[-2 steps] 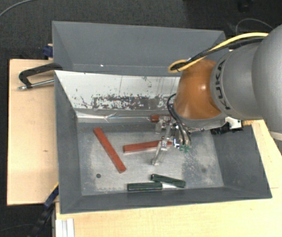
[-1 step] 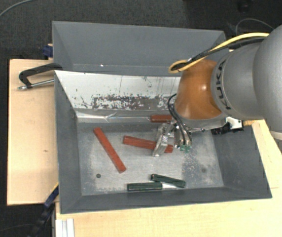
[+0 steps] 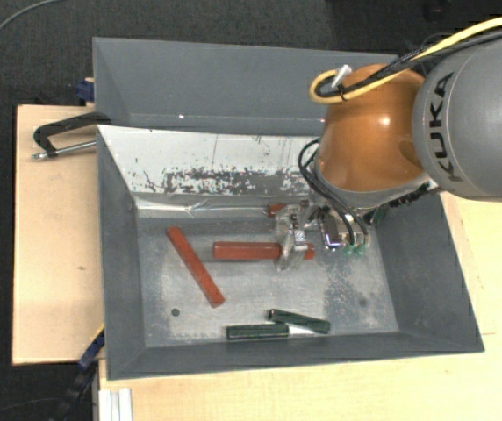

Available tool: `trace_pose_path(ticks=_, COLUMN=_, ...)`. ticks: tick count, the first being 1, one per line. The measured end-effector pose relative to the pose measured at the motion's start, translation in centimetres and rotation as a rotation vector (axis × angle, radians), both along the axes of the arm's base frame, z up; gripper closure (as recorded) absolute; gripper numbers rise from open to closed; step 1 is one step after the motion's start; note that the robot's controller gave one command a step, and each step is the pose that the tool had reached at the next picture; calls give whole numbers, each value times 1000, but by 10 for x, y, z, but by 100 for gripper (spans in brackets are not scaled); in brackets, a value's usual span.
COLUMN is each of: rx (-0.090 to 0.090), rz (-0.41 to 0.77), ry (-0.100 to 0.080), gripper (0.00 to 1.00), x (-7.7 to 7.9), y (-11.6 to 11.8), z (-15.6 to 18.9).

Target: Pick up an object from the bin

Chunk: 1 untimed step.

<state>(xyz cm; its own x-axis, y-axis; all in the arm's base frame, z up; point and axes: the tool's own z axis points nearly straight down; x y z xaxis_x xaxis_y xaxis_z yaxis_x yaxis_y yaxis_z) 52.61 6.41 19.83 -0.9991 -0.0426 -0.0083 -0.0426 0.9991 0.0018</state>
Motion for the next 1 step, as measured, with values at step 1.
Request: trace_pose_path(ticks=1, rx=-3, rz=386, ry=-1, gripper=100, x=-6, y=8, z=84)
